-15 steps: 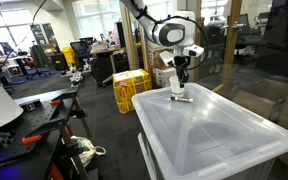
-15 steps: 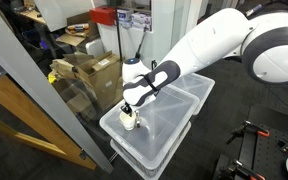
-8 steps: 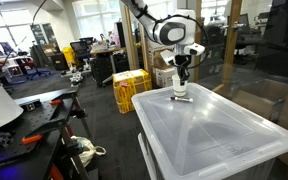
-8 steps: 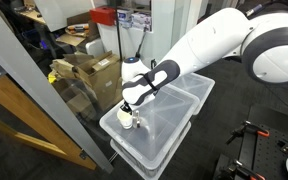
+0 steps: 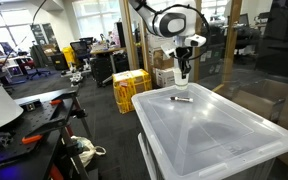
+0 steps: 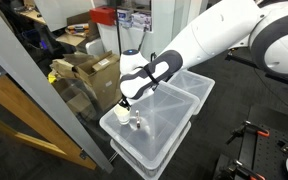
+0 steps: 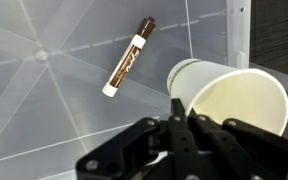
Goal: Move the cup to the right
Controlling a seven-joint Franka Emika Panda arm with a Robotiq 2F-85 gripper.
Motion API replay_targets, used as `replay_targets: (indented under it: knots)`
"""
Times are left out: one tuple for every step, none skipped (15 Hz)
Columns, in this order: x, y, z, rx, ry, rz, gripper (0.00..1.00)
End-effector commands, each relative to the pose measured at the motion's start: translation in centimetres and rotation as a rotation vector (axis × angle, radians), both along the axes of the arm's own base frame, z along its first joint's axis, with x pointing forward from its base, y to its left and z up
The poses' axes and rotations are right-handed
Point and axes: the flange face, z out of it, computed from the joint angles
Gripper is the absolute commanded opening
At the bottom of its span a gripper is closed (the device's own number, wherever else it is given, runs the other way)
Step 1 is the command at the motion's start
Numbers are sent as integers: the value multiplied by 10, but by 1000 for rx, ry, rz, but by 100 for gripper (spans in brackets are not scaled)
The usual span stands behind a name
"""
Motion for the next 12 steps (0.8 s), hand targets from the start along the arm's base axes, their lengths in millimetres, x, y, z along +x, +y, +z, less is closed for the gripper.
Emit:
replay_targets:
  knots:
    - [-17, -12, 32, 30, 1, -24, 1]
    - [-19, -17, 36, 34, 0, -41, 1]
    - [-21, -23, 39, 41, -2, -58, 1]
    - [-24, -30, 42, 47, -1, -76, 1]
    - [-27, -37, 46, 55, -2, -93, 1]
    - [-30, -46, 47, 62, -2, -117, 1]
    - [-33, -54, 48, 70, -1, -139, 1]
    - [-36, -64, 48, 77, 0, -162, 1]
    - [-39, -71, 50, 84, 5, -183, 1]
    - [-43, -80, 52, 91, 10, -205, 1]
    - [-46, -90, 50, 96, 14, -230, 1]
    - [-48, -98, 51, 103, 18, -254, 1]
